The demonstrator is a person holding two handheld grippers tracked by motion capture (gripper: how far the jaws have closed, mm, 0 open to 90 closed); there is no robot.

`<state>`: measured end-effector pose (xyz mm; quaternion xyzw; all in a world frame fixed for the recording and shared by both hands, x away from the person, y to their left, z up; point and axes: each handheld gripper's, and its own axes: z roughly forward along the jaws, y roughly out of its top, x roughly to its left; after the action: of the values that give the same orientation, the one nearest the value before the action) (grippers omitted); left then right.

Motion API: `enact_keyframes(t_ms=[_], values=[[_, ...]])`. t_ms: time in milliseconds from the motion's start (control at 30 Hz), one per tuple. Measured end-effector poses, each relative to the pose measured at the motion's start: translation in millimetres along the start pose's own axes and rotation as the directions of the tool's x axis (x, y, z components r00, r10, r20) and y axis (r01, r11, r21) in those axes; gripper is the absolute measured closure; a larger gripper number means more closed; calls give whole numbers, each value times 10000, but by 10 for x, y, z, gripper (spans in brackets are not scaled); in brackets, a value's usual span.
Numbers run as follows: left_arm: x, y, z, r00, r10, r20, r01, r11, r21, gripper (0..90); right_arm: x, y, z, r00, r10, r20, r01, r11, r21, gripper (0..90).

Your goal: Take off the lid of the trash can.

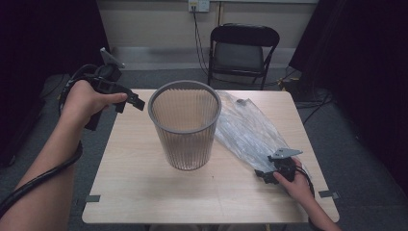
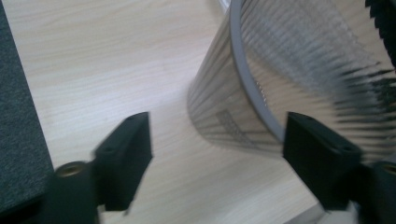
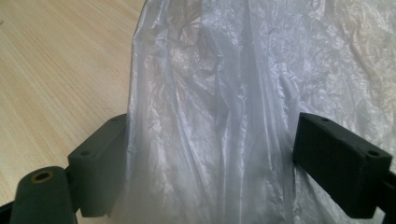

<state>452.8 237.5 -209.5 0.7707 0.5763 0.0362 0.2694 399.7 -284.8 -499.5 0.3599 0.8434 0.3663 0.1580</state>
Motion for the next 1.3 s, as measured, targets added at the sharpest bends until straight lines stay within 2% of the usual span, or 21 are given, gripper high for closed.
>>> enact_keyframes(t_ms=[33,67,133,167,333,367,433,467,567,633,667,733,800,833,900,1033,1167,1200,1300], values=[[-19,18,10,9999,-15,-109,15,10000,-29,296,0,0,0,10000,-9,1,9,10000,-2,134],[-37,34,27,9999,-62,-155,61,10000,-78,271,0,0,0,10000,1,1,-1,10000,0,134],[-76,61,68,9999,-61,-132,60,10000,-16,281,0,0,0,10000,1,0,-1,10000,0,134],[-92,74,87,9999,96,-135,-96,10000,28,285,1,0,0,10000,7,0,-7,10000,3,134],[-205,120,227,9972,308,-682,-294,9993,220,301,1,0,0,10000,9,-2,-9,10000,3,134],[-221,132,249,9959,388,-816,-366,9989,284,369,0,0,0,10000,4,-1,-4,10000,-2,134],[-259,149,300,9933,389,-1085,-336,9982,499,388,0,0,0,10000,4,-1,-4,10000,1,134],[-276,158,323,9920,345,-1216,-281,9981,545,405,0,0,0,10000,4,-1,-4,10000,-1,134],[-318,182,406,9901,-485,-1316,588,9954,759,500,0,0,0,10000,2,-1,-2,10000,-1,134],[-331,193,463,9903,-420,-1328,526,9957,769,534,0,0,0,10000,-2,-1,2,10000,-2,134],[-334,199,484,9898,-297,-1391,420,9954,864,583,0,0,0,10000,1,-2,-1,10000,-1,134],[-350,214,511,9875,-504,-1492,632,9946,819,624,2,0,-1,10000,21,-3,-21,10000,15,134],[-385,238,507,9855,-805,-1496,934,9923,814,725,1,0,-1,10000,12,-1,-12,10000,11,134],[-404,250,504,9838,-805,-1599,959,9912,910,756,2,0,-1,10000,33,-3,-33,10000,18,134],[-444,272,504,9775,-877,-1919,1082,9892,989,775,1,0,-1,10000,15,-3,-15,10000,12,134],[-474,304,483,9714,-1023,-2144,1253,9874,967,785,2,0,-1,10000,21,-4,-21,10000,13,134],[-488,326,423,9707,-1109,-2130,1326,9871,902,790,2,0,-1,10000,29,-4,-29,10000,14,134],[-488,329,410,9701,-1204,-2108,1390,9874,754,793,2,0,-1,10000,28,-6,-28,10000,14,134],[-468,343,345,9721,-1437,-1853,1556,9865,515,803,2,0,-1,10000,30,-5,-30,10000,14,134]])
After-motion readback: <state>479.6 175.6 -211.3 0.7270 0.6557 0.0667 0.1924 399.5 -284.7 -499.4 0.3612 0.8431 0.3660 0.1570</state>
